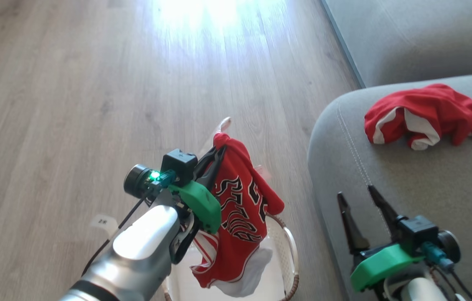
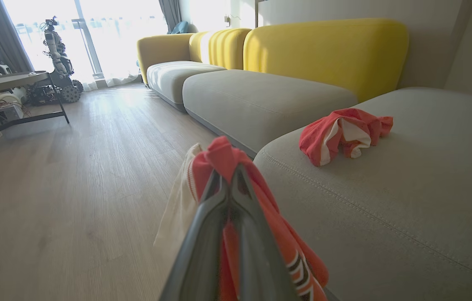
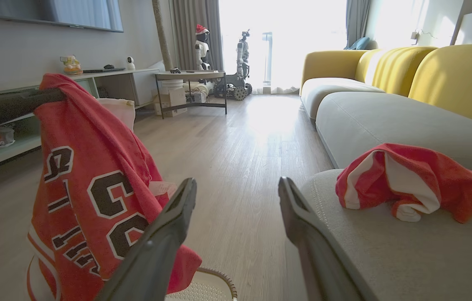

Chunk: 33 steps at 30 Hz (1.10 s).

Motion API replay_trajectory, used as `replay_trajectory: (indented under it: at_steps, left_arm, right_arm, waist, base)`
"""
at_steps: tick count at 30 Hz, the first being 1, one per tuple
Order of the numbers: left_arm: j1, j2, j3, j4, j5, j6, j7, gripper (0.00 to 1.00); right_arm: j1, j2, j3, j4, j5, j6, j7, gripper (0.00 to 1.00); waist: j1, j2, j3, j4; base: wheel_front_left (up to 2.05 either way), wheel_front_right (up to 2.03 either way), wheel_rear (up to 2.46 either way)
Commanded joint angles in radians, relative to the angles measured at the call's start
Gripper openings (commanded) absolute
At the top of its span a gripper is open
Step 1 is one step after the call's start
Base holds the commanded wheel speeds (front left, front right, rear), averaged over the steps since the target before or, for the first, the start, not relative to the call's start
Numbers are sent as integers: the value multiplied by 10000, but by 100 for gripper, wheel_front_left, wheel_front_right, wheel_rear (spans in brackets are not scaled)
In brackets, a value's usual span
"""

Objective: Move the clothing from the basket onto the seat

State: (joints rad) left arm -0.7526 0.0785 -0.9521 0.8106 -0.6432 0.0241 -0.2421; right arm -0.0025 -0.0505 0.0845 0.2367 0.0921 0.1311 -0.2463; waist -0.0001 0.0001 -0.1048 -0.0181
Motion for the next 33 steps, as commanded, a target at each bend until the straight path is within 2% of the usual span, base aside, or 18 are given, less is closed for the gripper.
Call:
replay_trajectory:
  at_steps: [1,8,17,26,33]
  left_arm:
    - [-705,241,390,-408,-67,96,2,0]
    - [-933,337,439,-1030,-180,236,420,0]
    - [-1587,298,229,-1557,-120,145,1125,0]
    - [-2114,-6,27,-1947,-147,105,1389,0]
    - [-2306,-171,-200,-2409,-227,106,1465,0]
  right_arm:
    - [-197,3,349,-237,65,-4,19,100]
    - [-387,3,1000,85,95,-4,26,100]
    - [-1243,3,1883,773,131,-4,7,100]
    - [-2644,3,2928,2126,479,-4,-73,100]
    - [-3766,3,3276,3393,553,-4,-142,100]
  waist:
    - [1,-1,-160,114]
    - [1,-1,-329,334]
    - [1,-1,-343,565]
    - [1,-1,-289,722]
    - [1,-1,-300,968]
  base:
    - [0,0,0]
    - [0,0,0]
    - [0,0,0]
    - [0,0,0]
    - [0,0,0]
